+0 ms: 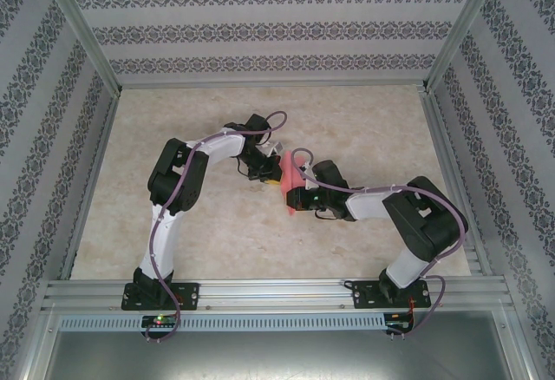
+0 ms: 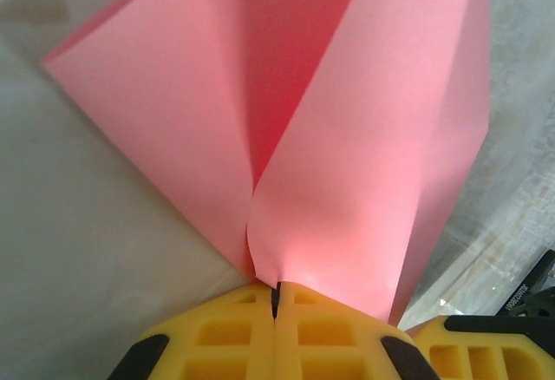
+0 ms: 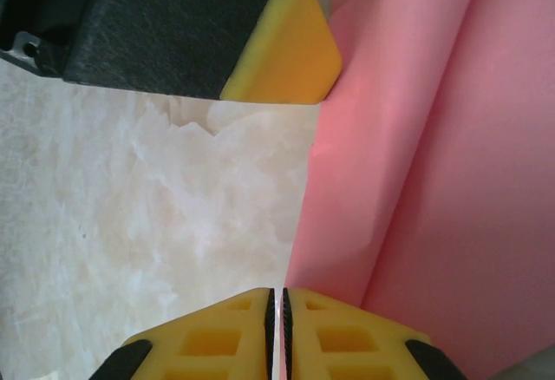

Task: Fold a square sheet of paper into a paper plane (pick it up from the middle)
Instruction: Fourth fold the wing at the center of the table.

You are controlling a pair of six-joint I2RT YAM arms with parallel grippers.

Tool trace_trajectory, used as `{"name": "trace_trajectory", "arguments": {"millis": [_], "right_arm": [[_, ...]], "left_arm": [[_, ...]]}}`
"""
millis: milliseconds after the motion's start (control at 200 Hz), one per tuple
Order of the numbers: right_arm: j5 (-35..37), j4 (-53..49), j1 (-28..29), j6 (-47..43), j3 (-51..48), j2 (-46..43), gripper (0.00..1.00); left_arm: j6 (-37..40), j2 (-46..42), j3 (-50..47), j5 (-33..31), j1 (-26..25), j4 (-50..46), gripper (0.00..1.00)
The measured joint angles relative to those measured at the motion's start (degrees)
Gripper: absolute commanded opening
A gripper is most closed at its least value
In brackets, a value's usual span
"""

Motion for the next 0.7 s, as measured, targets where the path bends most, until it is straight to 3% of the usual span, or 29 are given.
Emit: {"name": "trace_trajectory", "arguments": {"millis": [699], "right_arm": [[-1.3, -2.4, 0.4, -0.5, 0.0, 0.4, 0.14]], "left_arm": [[0.2, 0.0, 0.0, 0.0, 0.0, 0.0, 0.0]]}}
